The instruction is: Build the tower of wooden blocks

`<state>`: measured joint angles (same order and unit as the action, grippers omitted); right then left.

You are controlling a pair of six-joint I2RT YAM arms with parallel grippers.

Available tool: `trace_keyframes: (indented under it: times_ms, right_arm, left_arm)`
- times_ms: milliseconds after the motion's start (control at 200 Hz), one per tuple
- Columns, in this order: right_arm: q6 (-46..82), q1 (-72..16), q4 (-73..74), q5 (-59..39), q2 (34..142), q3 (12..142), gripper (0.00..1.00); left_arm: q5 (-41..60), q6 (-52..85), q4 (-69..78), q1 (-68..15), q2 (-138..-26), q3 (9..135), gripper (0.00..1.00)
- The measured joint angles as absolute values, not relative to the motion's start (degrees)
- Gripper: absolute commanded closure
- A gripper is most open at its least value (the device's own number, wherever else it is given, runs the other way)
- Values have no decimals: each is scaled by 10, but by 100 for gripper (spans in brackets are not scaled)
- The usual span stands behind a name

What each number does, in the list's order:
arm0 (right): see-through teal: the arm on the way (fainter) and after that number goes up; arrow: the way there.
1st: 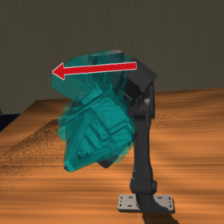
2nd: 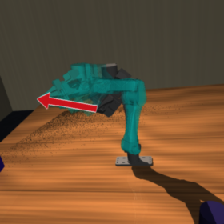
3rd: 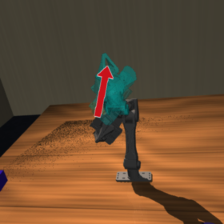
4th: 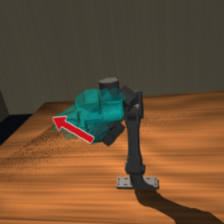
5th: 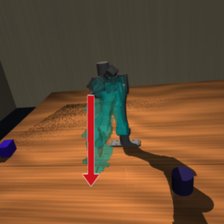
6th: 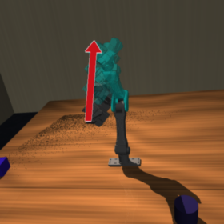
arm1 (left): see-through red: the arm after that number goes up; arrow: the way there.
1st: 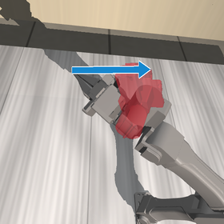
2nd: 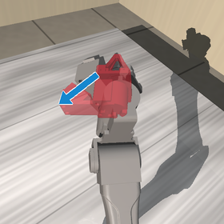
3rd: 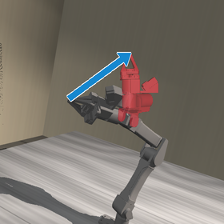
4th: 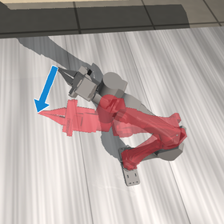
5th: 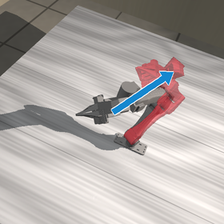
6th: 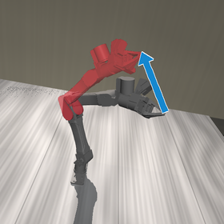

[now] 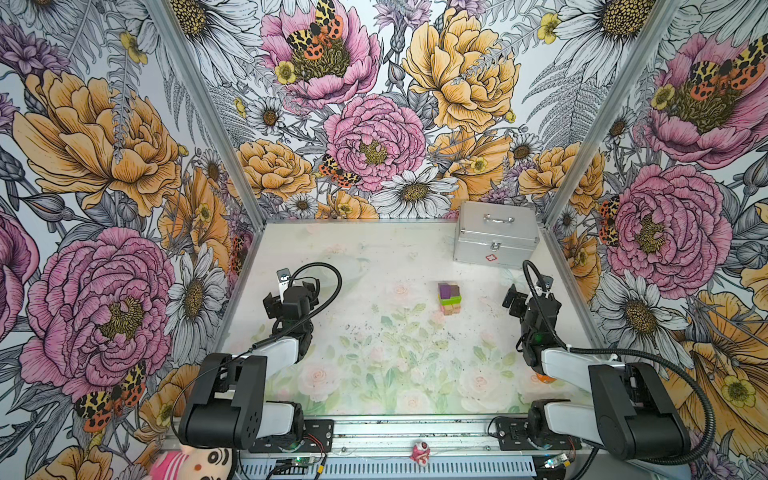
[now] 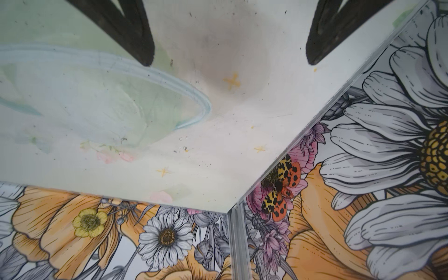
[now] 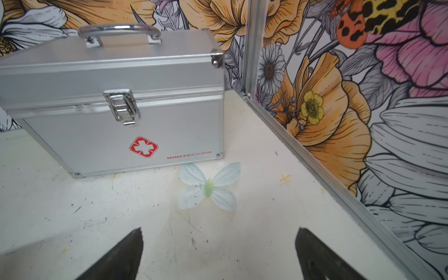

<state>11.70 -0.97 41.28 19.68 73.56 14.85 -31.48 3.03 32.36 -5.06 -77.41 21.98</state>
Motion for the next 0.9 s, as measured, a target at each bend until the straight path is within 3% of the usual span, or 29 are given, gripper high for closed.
trace_keyframes:
  times_ms: [165, 350, 901]
  right_arm:
    - [108, 18, 527, 180, 803, 146, 0]
    - [98, 29, 573, 137, 864, 147, 0]
    - [76, 25, 531, 87, 875, 199, 0]
  left_arm:
    - [-287, 22, 460, -41, -807, 199, 1]
    - [-227, 8, 511, -36, -872, 197, 1]
    - [-144, 7, 530, -6, -889, 204, 1]
